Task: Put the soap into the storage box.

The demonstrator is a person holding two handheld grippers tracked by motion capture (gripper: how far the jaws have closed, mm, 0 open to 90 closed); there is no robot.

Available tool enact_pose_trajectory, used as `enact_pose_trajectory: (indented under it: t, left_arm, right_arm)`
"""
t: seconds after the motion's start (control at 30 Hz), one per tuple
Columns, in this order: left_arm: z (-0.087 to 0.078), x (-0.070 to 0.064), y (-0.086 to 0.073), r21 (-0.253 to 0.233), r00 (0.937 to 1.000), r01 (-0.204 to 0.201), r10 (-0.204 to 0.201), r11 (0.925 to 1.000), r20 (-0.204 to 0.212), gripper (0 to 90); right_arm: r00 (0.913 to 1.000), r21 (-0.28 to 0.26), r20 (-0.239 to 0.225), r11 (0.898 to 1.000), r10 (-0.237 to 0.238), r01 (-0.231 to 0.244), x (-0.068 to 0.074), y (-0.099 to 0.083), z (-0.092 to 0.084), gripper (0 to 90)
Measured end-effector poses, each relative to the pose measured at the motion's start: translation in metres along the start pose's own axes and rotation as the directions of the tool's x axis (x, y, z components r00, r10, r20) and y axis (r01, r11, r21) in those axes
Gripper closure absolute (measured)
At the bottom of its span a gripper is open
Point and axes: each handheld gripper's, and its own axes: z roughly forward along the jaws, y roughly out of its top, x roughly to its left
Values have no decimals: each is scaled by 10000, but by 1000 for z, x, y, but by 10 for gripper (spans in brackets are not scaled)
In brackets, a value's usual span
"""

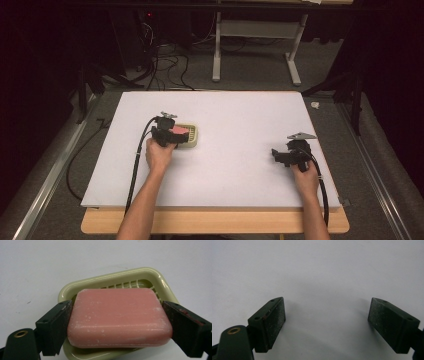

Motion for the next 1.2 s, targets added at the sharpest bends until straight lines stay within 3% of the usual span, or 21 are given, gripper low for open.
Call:
enact_pose_trajectory:
  t: [0.63, 1.2]
  left_arm:
    - [-17, 1, -2, -648, 9998, 53, -40, 9979, 202, 121]
    - [-42, -7, -4, -1201, 9971, -243, 327, 9925, 681, 137]
  right_arm:
    - [10000, 1, 0, 10000, 2, -2, 0, 0, 0, 150]
    - [10000, 21, -11, 10000, 40, -40, 0, 0, 0, 151]
